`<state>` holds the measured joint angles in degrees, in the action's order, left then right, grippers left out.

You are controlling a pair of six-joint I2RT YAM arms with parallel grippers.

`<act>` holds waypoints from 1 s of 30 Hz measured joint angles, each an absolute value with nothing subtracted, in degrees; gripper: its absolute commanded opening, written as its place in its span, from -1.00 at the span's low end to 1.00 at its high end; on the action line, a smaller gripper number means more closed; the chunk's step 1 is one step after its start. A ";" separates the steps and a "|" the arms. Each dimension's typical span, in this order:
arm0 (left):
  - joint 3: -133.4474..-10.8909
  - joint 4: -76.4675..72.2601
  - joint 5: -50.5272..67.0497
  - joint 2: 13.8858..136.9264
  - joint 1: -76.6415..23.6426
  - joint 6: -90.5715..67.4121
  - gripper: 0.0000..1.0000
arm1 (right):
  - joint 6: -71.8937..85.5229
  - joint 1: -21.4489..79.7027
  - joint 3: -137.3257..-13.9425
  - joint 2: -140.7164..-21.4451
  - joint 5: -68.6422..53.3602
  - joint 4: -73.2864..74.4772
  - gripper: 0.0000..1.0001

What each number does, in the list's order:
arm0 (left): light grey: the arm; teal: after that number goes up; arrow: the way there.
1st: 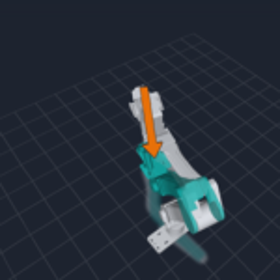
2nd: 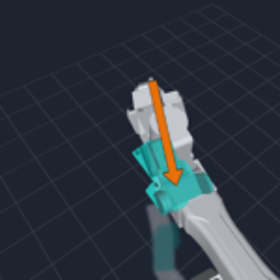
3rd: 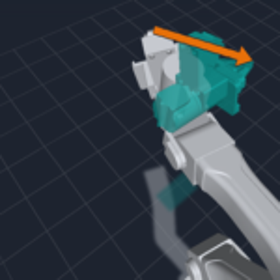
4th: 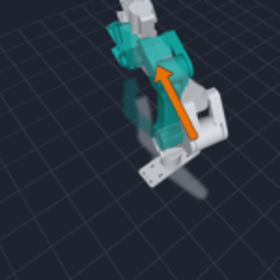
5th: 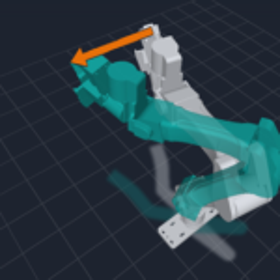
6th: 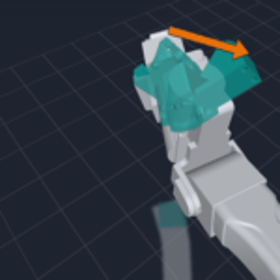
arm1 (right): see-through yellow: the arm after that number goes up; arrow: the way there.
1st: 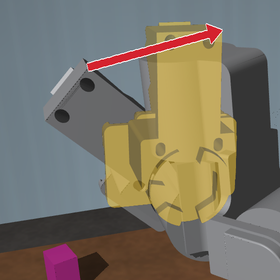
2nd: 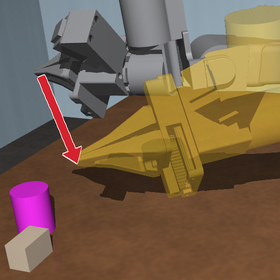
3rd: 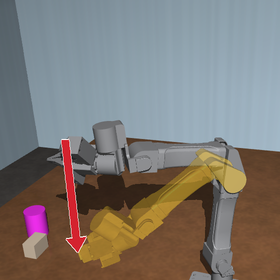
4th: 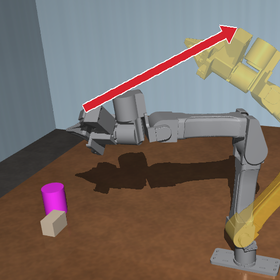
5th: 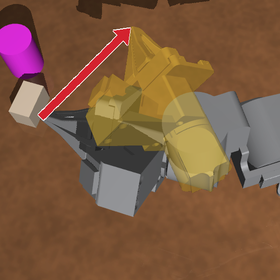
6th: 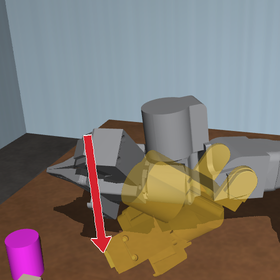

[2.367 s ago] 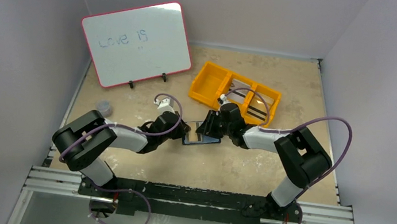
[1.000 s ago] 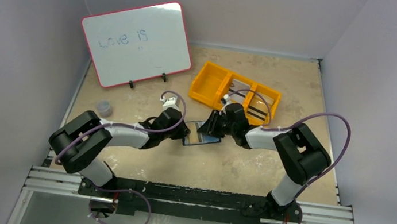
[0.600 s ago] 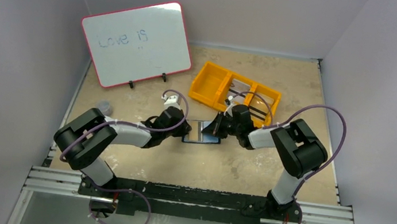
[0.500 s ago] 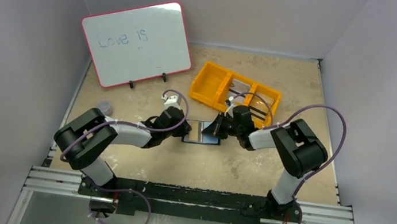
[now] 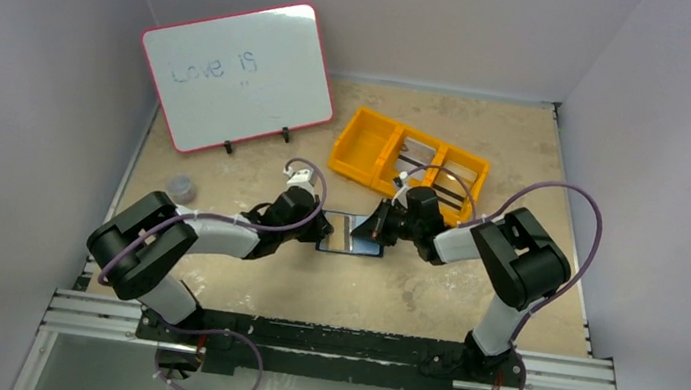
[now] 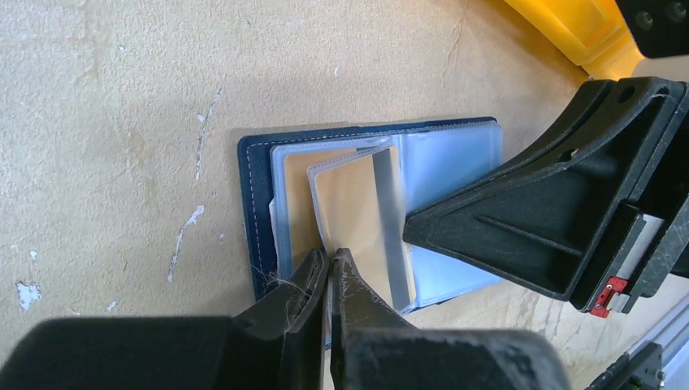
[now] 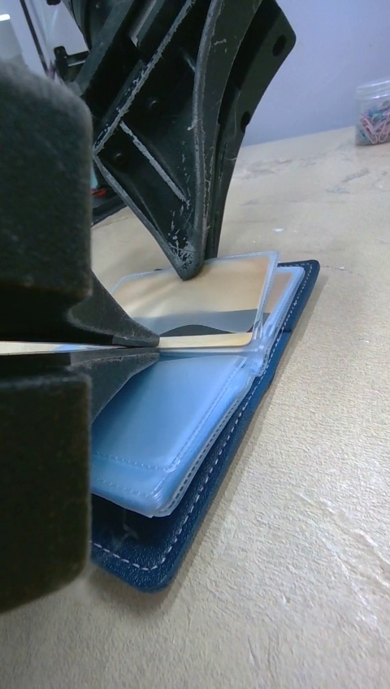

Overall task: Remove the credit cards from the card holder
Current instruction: Remove the credit card from the card holder.

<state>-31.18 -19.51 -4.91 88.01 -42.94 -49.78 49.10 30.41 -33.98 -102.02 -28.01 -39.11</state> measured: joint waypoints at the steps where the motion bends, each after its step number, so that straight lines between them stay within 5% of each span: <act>1: -31.27 -19.29 -4.62 88.01 -42.83 -49.43 -1.00 | 49.10 30.41 -33.98 -102.02 -28.01 -39.09 -1.00; 8: -32.71 -14.28 -5.54 86.89 -42.83 -47.29 -1.00 | 48.86 30.44 -34.00 -101.56 -27.92 -38.68 -0.45; 12: -33.26 -13.06 -6.35 86.94 -42.89 -46.41 -1.00 | 48.53 30.57 -34.09 -101.21 -28.23 -39.09 -0.34; 21: -32.08 -18.15 -6.44 88.44 -42.83 -47.48 -1.00 | 48.29 29.87 -34.81 -103.98 -30.44 -42.02 -1.00; 30: -30.33 -20.84 -8.80 88.18 -42.89 -49.63 -1.00 | 48.40 30.00 -33.39 -101.01 -28.47 -40.45 -1.00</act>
